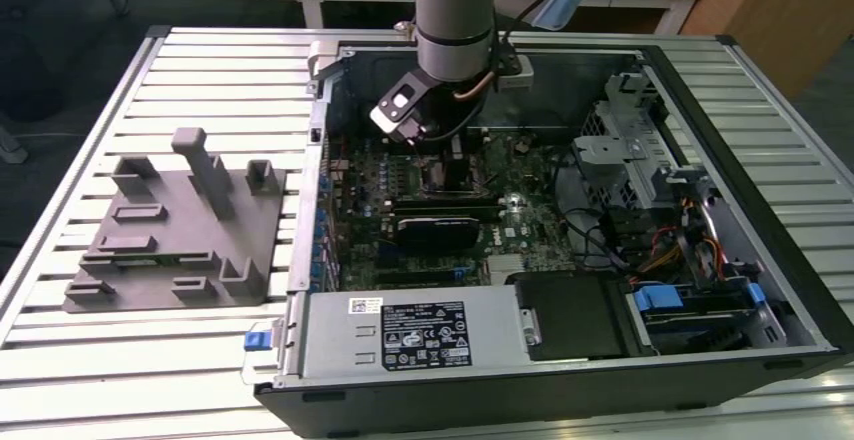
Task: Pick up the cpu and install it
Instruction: 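Place the cpu into insertion slot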
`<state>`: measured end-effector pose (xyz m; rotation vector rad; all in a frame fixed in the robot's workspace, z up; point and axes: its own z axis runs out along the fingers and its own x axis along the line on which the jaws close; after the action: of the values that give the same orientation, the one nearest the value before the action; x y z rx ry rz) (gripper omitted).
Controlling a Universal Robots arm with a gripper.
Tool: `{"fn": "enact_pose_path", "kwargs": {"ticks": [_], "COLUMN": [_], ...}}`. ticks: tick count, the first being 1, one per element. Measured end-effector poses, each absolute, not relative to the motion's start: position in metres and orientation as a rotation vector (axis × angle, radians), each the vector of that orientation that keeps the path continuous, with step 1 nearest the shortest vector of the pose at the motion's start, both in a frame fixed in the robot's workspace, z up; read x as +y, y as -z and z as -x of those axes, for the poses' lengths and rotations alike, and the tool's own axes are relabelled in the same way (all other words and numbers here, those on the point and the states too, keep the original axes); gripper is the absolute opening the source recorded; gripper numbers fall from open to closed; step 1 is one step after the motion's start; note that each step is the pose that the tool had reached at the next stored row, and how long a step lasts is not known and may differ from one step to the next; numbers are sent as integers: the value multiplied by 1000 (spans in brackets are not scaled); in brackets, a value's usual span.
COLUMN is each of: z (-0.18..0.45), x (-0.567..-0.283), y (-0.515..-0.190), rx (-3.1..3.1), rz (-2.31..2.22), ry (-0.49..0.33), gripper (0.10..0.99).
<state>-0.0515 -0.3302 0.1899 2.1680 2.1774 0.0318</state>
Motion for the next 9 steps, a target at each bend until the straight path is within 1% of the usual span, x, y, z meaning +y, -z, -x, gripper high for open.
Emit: {"fn": "enact_pose_path", "kwargs": {"ticks": [9], "z": [52], "x": [-330], "y": [-189], "rx": [2176], "rz": [-2169], "ry": [-29], "gripper": [541]}}
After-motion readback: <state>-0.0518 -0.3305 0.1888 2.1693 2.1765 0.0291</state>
